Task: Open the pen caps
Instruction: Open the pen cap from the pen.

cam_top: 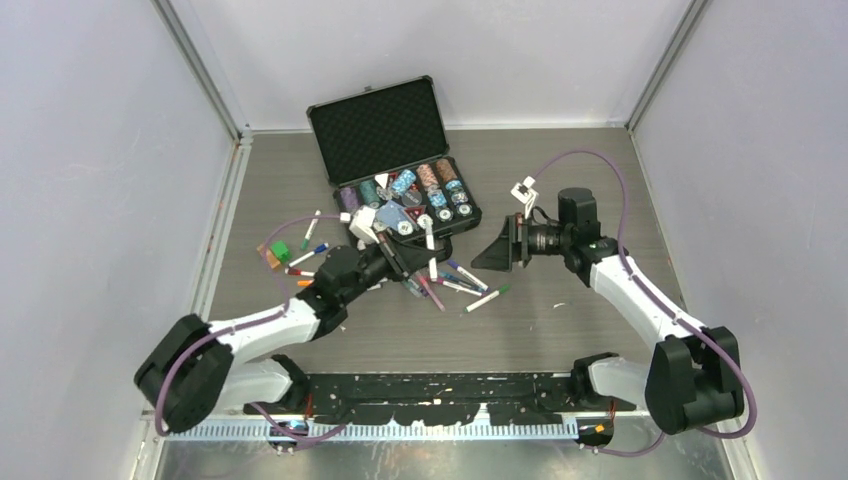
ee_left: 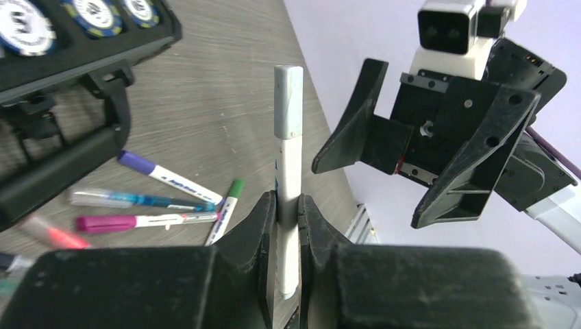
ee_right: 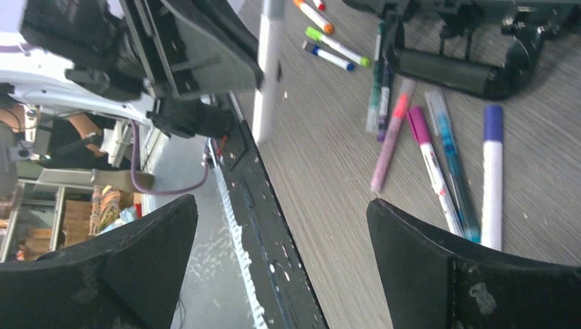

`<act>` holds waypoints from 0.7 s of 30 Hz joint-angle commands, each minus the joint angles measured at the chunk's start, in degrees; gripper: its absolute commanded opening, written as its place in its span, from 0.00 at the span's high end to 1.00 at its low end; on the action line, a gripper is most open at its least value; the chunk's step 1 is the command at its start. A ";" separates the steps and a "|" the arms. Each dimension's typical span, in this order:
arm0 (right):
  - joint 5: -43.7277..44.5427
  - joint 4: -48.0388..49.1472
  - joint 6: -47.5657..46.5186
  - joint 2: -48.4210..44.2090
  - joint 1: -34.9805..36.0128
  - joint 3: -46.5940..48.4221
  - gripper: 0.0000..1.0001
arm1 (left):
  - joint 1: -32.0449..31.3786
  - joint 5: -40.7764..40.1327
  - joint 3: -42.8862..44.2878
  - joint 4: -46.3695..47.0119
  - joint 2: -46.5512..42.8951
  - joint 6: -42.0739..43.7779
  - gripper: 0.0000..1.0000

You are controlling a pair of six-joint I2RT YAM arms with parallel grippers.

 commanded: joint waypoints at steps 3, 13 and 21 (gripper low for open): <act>1.87 21.77 16.01 1.11 2.76 -1.84 0.05 | -5.26 -6.16 3.09 19.27 6.58 0.53 1.00; 1.23 24.29 16.54 3.02 5.96 -3.44 0.22 | -13.48 -17.53 4.18 27.21 12.87 2.25 1.00; 0.00 24.81 16.66 3.32 6.68 -3.39 0.46 | -15.07 -19.72 5.09 30.54 16.51 1.81 1.00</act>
